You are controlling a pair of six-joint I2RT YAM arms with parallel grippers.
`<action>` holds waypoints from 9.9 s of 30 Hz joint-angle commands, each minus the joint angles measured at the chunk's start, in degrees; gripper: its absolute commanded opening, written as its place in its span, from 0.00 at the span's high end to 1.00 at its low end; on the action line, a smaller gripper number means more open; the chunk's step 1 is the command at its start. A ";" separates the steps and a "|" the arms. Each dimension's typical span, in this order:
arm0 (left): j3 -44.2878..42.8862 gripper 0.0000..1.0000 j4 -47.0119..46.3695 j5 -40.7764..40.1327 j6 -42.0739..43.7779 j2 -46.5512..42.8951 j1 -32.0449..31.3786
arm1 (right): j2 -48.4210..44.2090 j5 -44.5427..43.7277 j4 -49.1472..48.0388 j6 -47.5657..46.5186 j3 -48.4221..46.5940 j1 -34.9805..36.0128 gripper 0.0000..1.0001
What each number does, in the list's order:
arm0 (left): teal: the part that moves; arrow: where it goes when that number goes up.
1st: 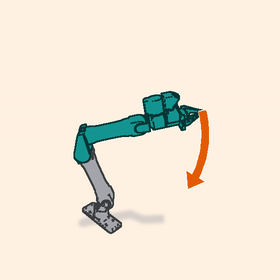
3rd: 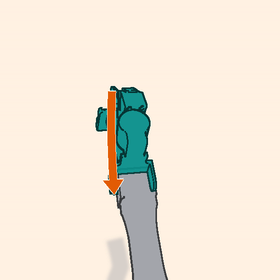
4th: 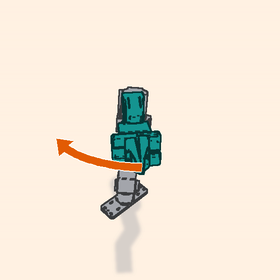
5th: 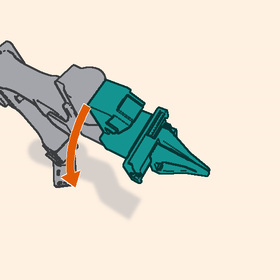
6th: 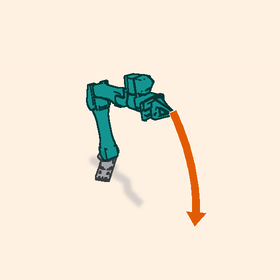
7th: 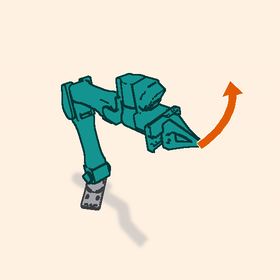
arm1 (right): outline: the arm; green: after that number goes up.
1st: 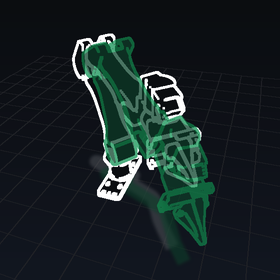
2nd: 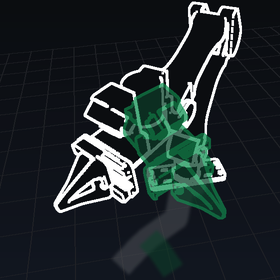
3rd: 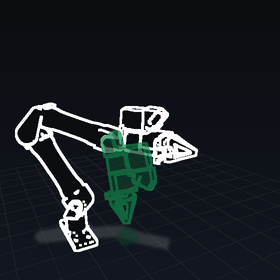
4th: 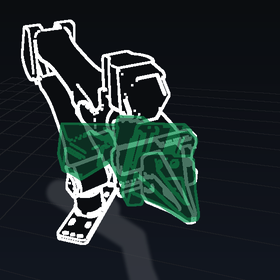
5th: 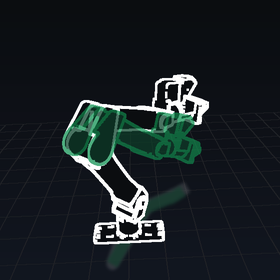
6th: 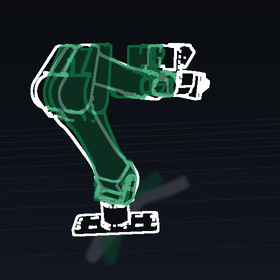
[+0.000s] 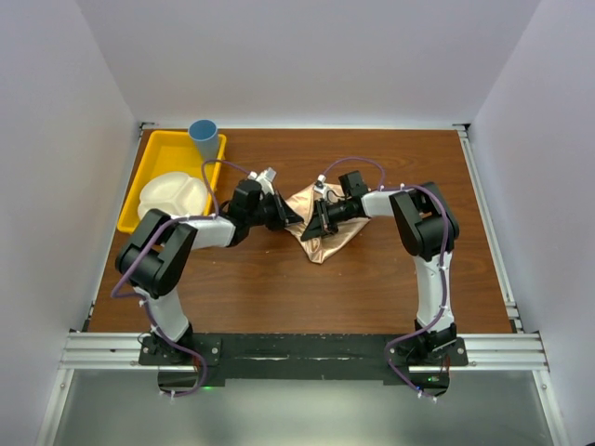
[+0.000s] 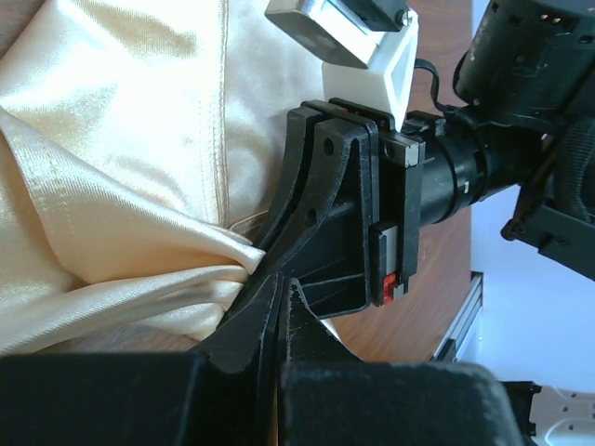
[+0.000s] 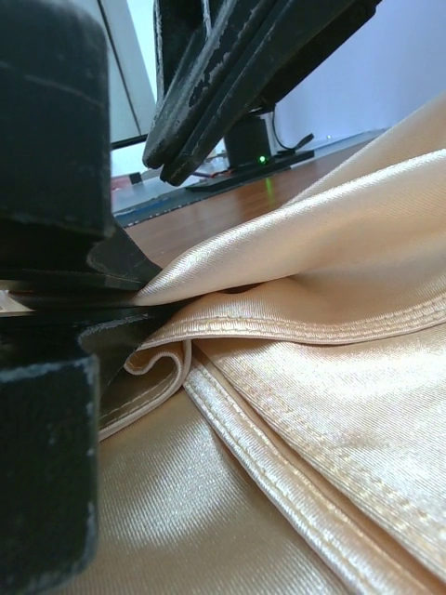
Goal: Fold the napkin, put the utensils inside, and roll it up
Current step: Roll the napkin with the utensil
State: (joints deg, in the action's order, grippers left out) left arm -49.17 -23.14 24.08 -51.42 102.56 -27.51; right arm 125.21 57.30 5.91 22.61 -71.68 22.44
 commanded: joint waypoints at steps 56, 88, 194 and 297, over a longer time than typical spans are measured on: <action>-15.87 1.00 27.97 -14.59 10.02 17.32 0.00 | -16.75 -50.80 28.98 -25.25 -6.72 9.91 0.79; -24.13 0.27 57.48 -21.87 0.37 -1.75 0.26 | -0.32 -28.56 28.37 -13.12 -9.45 -2.48 0.93; -58.59 0.00 88.00 -38.49 -18.46 16.62 -4.66 | 3.90 -19.24 18.26 -3.63 -6.19 0.68 0.89; -56.48 1.00 85.01 -20.91 -8.96 26.28 -2.37 | -18.16 -27.76 -7.49 -19.71 8.93 10.70 0.17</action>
State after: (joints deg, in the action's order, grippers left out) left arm -104.05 60.95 2.04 -61.78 128.51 -30.17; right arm 107.94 30.55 1.98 2.02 -63.18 32.69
